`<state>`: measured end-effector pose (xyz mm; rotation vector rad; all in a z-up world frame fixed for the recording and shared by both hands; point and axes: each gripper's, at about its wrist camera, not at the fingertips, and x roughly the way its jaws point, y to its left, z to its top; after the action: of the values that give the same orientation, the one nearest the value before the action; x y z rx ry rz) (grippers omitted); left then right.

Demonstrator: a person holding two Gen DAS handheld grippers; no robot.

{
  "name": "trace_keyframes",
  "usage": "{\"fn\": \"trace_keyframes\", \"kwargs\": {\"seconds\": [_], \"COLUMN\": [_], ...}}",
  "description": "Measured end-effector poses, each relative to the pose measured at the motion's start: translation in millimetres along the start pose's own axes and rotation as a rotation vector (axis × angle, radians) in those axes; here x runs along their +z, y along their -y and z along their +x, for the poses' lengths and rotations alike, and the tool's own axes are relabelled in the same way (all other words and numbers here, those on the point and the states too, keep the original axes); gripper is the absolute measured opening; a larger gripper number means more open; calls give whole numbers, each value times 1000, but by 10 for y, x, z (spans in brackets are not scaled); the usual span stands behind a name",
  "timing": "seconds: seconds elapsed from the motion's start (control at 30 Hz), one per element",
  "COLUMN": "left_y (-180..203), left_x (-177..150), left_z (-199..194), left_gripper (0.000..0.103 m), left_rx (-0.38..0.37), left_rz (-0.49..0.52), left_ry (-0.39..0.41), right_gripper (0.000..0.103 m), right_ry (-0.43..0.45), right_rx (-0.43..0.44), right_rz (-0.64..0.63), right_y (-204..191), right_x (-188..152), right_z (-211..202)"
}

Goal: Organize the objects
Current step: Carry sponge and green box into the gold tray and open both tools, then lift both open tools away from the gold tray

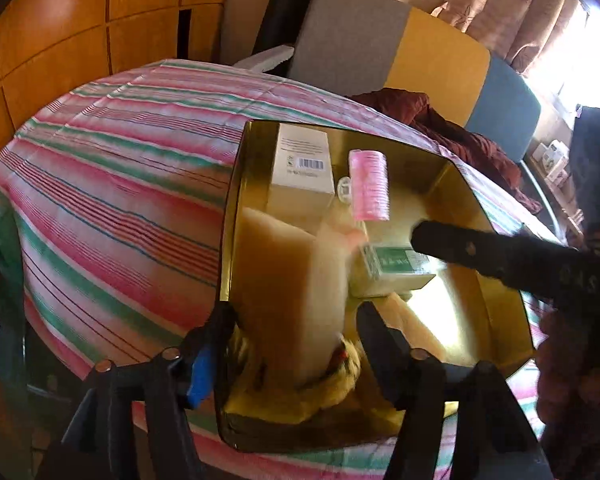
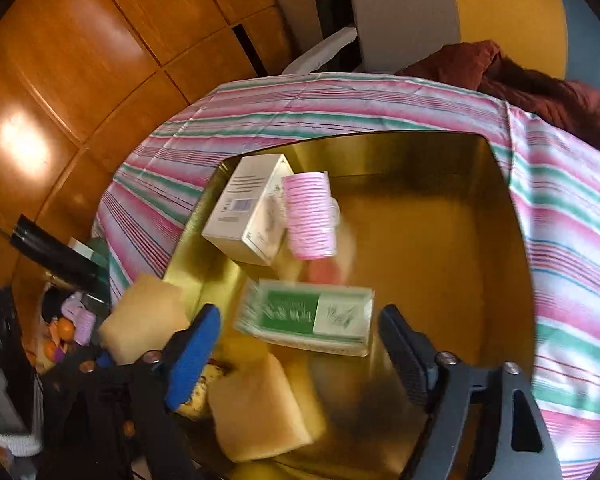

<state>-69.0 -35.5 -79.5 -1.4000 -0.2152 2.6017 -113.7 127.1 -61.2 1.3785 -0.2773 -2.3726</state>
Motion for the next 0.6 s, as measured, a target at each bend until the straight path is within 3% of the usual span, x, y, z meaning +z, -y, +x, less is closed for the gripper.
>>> {"fn": "trace_keyframes", "kwargs": {"seconds": [0.17,0.6], "left_y": [-45,-62], "left_x": [-27,-45], "left_z": [-126,-364], "left_gripper": [65,64], "left_rx": [-20,27], "left_rz": [-31,-89], "left_ry": [31,85], "right_gripper": [85,94], "right_ry": [3,93], "right_rx": [-11,-111], "right_rz": [-6,-46], "right_y": [36,47], "right_x": [-142,-458], "right_z": [-107,-473]}}
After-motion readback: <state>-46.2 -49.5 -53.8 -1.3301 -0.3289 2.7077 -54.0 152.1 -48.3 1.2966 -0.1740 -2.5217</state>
